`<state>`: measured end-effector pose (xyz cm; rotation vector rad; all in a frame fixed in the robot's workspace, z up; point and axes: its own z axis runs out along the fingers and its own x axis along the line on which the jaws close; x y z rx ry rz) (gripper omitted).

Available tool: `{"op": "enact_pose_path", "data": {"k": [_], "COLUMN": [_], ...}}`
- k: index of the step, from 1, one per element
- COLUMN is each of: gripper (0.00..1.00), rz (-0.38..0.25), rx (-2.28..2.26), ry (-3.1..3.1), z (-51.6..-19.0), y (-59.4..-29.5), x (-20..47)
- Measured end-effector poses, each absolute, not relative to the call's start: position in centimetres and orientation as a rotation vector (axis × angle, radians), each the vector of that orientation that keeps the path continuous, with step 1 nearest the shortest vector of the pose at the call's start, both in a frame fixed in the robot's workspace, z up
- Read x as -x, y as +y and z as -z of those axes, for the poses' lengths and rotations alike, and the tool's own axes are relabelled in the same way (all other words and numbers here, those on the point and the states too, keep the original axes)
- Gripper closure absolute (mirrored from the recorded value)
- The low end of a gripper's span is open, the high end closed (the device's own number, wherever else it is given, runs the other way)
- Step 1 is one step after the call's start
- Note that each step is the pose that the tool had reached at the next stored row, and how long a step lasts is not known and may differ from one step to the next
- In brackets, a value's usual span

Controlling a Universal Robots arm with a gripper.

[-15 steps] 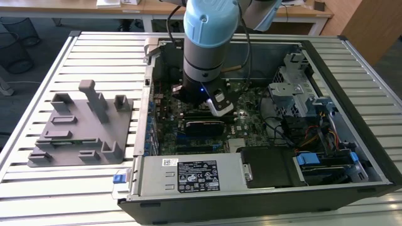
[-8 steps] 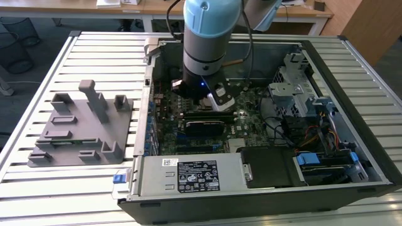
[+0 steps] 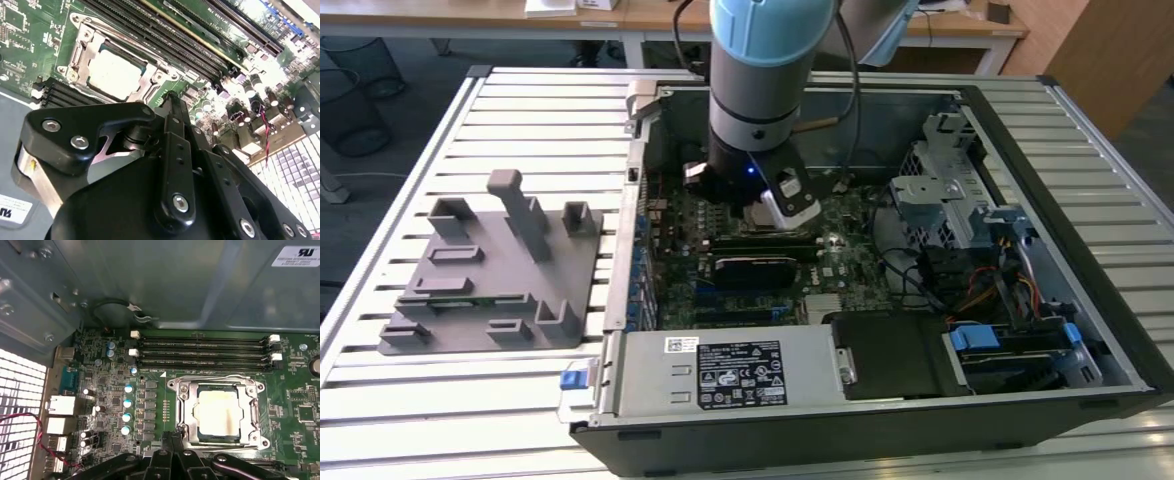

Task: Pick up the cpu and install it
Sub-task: 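Install the second cpu locking lever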

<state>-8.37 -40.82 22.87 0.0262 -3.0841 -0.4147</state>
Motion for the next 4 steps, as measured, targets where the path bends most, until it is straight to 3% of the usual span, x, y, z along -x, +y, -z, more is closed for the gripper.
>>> {"op": "enact_pose_path", "data": {"k": [4], "gripper": [0.89], "rz": [0.415], "rx": [-0.026], "ry": [-3.083], "z": [-23.44], "y": [-40.82], "x": [8.37]}}
